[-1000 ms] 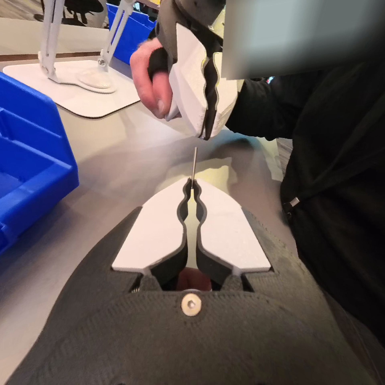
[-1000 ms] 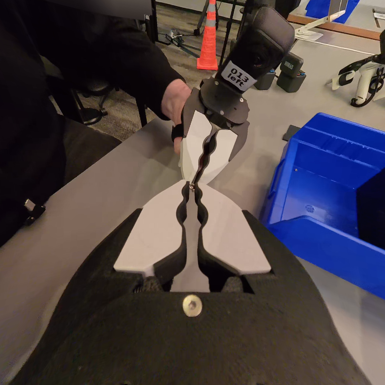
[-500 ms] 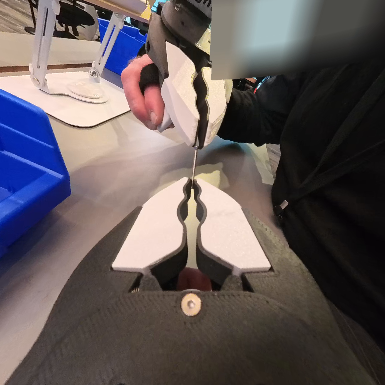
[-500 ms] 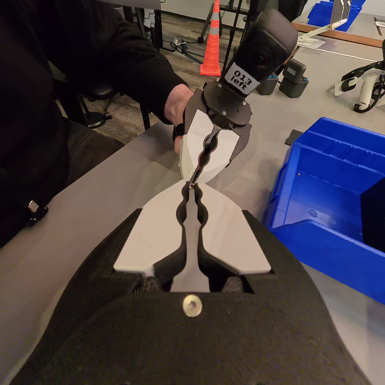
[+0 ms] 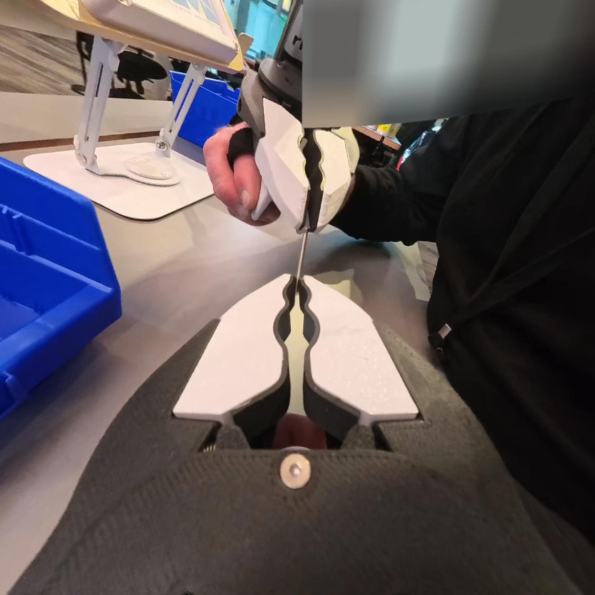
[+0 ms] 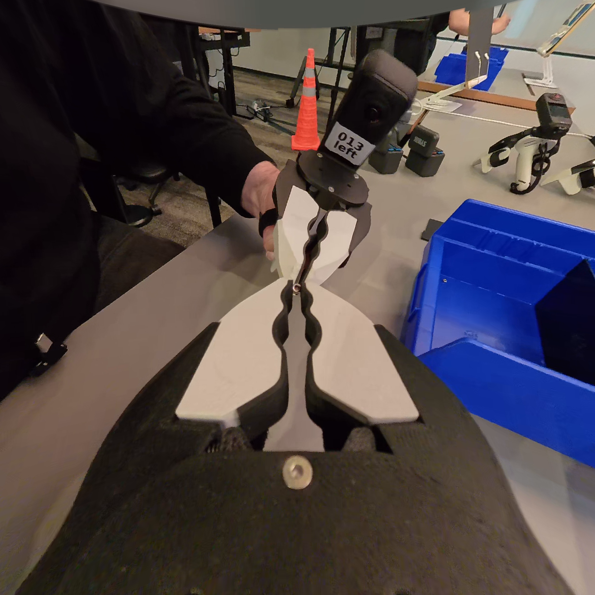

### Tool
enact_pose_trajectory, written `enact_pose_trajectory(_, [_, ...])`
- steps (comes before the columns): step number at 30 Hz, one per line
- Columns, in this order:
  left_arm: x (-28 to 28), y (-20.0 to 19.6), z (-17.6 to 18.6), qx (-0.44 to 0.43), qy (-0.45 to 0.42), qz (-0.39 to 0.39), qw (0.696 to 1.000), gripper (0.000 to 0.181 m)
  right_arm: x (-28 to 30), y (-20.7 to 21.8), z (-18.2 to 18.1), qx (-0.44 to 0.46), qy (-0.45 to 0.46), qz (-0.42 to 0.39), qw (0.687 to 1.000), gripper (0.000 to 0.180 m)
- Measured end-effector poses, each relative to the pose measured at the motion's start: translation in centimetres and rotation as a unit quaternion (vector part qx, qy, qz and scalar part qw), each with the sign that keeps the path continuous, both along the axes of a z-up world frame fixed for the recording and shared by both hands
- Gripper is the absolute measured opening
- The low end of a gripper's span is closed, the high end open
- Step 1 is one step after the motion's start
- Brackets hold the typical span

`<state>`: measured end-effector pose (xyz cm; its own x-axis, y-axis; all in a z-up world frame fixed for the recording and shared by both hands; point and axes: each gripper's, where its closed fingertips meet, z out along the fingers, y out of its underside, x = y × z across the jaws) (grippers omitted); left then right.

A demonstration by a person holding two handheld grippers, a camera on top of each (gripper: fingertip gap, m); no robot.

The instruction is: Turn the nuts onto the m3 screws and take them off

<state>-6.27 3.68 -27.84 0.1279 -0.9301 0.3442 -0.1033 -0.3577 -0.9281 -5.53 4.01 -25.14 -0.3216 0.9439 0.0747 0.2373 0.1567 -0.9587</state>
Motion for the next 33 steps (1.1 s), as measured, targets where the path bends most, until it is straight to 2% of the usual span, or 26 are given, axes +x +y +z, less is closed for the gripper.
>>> enact_pose_trajectory(14, [-0.1, 1.7, 0.6, 0.121, 0.064, 0.092, 0.986, 0.001, 0.1, 1.4, 0.7, -0.02, 0.026, -0.067, 0.997, 0.004])
enact_pose_trajectory(33, [-0.1, 2.1, 1.4, 0.153, 0.067, 0.119, 0.979, 0.001, 0.1, 1.7, 1.4, -0.034, 0.05, -0.092, 0.994, 0.005])
